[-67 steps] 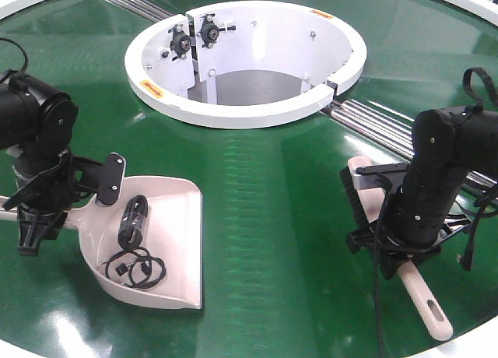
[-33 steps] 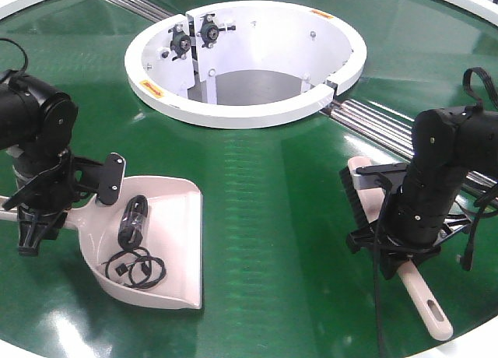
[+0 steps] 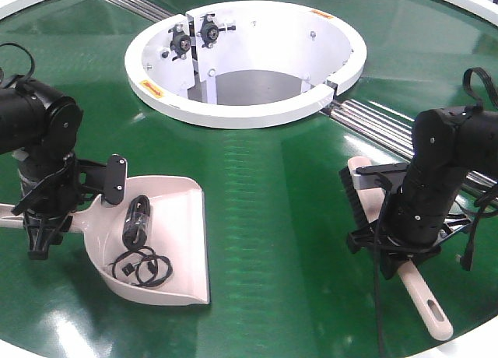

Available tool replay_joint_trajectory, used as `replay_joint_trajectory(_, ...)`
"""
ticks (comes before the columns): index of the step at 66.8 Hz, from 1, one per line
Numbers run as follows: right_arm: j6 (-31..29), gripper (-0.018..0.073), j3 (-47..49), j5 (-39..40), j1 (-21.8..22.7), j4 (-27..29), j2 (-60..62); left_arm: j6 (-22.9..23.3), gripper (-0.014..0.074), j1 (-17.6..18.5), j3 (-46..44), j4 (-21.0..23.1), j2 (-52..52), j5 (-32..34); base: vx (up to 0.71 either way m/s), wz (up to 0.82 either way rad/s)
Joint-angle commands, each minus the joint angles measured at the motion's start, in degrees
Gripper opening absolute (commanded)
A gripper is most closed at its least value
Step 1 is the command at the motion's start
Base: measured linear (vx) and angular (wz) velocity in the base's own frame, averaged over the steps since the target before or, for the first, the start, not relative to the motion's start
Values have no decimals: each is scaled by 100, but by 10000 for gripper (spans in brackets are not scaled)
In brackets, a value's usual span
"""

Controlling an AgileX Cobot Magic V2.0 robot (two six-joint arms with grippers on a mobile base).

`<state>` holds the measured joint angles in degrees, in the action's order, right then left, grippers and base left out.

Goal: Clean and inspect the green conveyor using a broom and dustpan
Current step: 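Lower the dustpan with the left gripper and release its handle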

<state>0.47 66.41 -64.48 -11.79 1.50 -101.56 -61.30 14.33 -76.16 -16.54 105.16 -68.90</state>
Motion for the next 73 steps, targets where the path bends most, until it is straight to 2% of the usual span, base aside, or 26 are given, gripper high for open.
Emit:
replay_joint_trajectory(1, -47, 6, 124, 4, 35, -44, 248, 174, 323, 8, -161, 99, -283, 46, 0, 0)
replay_joint_trajectory(11, -47, 6, 124, 4, 35, -50, 248, 358, 510, 20, -161, 189, -283, 13, 0, 0)
replay_joint_trajectory(19, -47, 6, 124, 4, 35, -50, 248, 748, 603, 20, -161, 195, -333, -50, 0, 0)
replay_joint_trajectory(24, -47, 6, 124, 4, 35, -50, 248, 972, 631, 20, -161, 213, -411, -70, 0, 0)
replay_joint_trajectory(37, -47, 6, 124, 4, 35, -50, 248, 1725, 622, 20, -161, 676, -688, -181, 0, 0)
replay_joint_trajectory(47, -47, 6, 124, 4, 35, -50, 248, 2314, 588, 20, -161, 838, -982, -264, 0, 0)
replay_joint_trajectory(53, -47, 6, 124, 4, 35, -50, 248, 2649, 561, 20, -161, 1132, -1176, -242, 0, 0)
replay_joint_trajectory(73, -47, 6, 124, 3, 35, -44, 248, 2710, 501, 20, -161, 1943, -1523, -159, 0, 0)
